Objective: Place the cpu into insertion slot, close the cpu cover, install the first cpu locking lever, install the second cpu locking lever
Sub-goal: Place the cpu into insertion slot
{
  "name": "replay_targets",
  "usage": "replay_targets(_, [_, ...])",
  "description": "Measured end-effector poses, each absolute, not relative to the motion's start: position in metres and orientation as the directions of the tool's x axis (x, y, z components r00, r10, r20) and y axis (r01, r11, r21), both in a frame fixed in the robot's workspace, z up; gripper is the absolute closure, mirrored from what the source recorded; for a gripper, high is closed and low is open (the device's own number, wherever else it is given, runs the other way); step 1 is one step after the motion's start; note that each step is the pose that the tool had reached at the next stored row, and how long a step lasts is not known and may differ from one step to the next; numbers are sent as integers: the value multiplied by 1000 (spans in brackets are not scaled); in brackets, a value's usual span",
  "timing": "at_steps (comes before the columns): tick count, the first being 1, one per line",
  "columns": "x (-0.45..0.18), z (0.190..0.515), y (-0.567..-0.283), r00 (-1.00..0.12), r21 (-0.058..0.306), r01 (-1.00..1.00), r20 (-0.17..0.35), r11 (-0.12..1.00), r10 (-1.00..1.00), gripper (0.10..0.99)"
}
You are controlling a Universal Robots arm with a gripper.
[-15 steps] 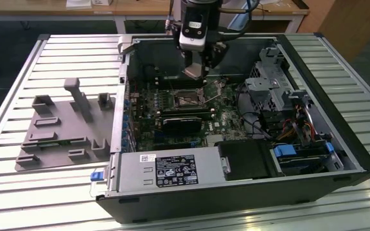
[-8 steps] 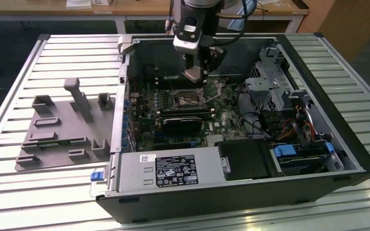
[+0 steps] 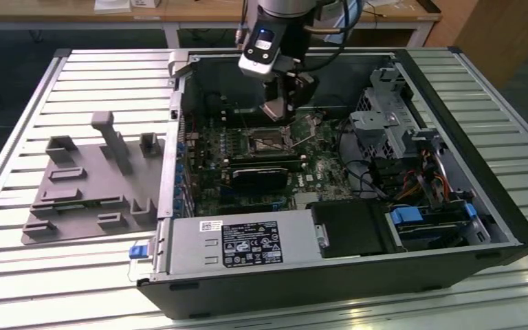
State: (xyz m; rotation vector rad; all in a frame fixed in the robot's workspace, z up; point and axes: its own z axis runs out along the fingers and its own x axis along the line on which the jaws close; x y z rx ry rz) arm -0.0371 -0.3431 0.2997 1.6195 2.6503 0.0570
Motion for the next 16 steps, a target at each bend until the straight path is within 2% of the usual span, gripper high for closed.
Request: replay_targets(16, [-37,284,-343,-181,50,982,-11,182,983,549])
